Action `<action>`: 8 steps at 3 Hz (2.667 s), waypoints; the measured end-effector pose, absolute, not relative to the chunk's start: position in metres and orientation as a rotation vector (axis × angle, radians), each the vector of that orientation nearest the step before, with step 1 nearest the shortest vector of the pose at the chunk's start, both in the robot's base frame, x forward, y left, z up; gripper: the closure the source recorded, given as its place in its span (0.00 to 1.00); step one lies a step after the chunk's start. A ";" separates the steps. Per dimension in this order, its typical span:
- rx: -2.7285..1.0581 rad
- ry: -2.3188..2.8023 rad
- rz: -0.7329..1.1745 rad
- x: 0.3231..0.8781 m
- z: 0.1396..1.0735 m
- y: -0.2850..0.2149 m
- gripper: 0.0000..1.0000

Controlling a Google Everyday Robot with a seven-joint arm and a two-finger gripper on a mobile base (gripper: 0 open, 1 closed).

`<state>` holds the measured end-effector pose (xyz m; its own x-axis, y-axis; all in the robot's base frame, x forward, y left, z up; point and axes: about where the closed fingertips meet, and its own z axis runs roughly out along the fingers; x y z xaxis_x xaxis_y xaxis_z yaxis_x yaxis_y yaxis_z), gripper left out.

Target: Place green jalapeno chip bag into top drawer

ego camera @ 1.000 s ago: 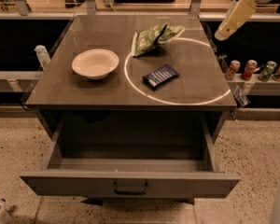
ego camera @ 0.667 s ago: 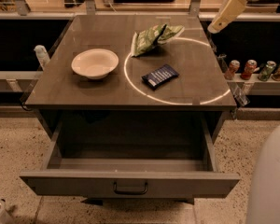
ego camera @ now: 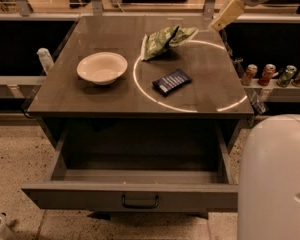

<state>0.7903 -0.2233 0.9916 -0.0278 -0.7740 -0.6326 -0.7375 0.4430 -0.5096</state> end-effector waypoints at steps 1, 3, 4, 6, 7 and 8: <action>-1.241 1.776 0.108 0.806 0.959 -0.204 0.00; -1.162 1.771 0.426 0.820 0.911 -0.151 0.00; -1.157 1.762 0.529 0.823 0.896 -0.127 0.00; -1.217 1.785 0.586 0.819 0.873 -0.103 0.42; -1.217 1.785 0.586 0.819 0.873 -0.103 0.66; -1.217 1.785 0.586 0.819 0.873 -0.103 0.88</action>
Offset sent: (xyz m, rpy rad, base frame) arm 0.0739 0.0465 -0.0569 0.3848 0.1970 0.0991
